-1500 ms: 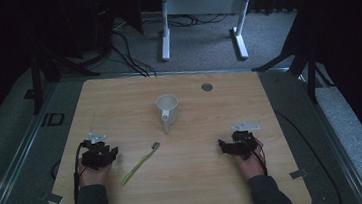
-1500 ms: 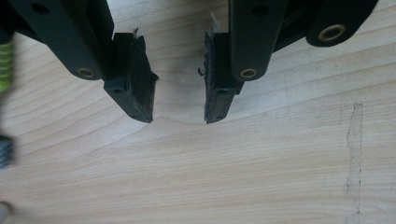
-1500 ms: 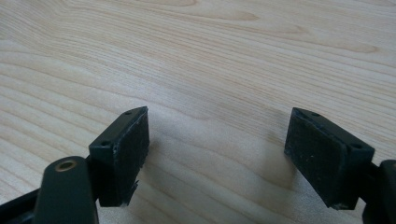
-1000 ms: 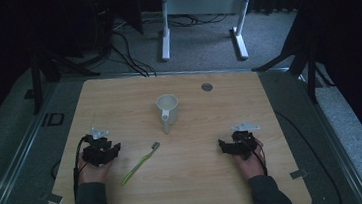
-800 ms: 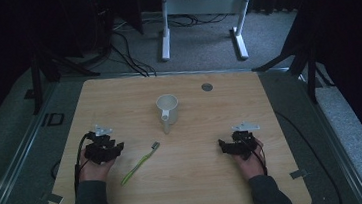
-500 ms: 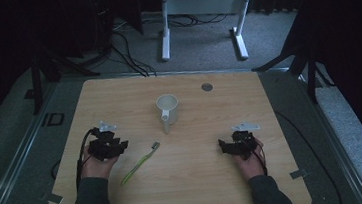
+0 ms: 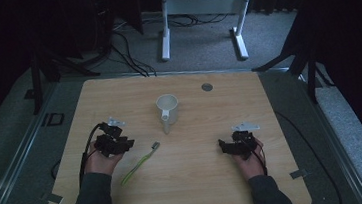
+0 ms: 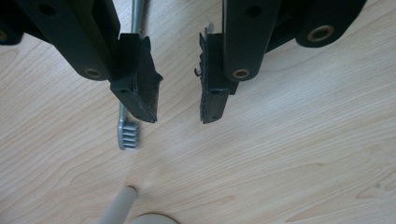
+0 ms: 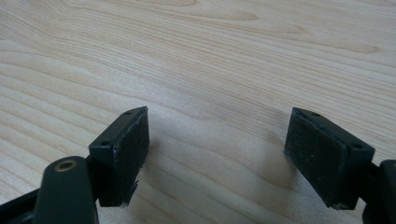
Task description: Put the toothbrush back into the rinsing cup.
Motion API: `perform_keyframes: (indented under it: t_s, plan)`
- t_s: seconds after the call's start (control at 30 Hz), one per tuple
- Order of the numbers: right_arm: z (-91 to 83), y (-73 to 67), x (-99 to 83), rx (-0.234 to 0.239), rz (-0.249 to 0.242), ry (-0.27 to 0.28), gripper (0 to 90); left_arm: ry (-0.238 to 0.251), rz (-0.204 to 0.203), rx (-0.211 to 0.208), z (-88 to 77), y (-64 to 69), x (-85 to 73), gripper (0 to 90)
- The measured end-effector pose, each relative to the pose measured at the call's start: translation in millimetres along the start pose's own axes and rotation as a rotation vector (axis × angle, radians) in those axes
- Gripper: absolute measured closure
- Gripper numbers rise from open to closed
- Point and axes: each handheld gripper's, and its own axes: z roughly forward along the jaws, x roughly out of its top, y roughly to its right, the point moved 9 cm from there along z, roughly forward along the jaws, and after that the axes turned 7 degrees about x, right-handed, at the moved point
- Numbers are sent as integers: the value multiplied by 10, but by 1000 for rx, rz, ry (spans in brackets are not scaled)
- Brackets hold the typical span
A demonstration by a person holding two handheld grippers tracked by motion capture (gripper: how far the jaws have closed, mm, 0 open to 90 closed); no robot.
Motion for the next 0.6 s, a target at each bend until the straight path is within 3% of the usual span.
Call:
perform_keyframes:
  t_s: [0.17, 0.6]
  plan:
    - [0, 0, 0, 0, 0, 0, 216, -20, 9, -4, 9, 68, 47, 656]
    - [0, 1, 0, 0, -1, 0, 216, -133, 76, -21, 85, 247, 71, 696]
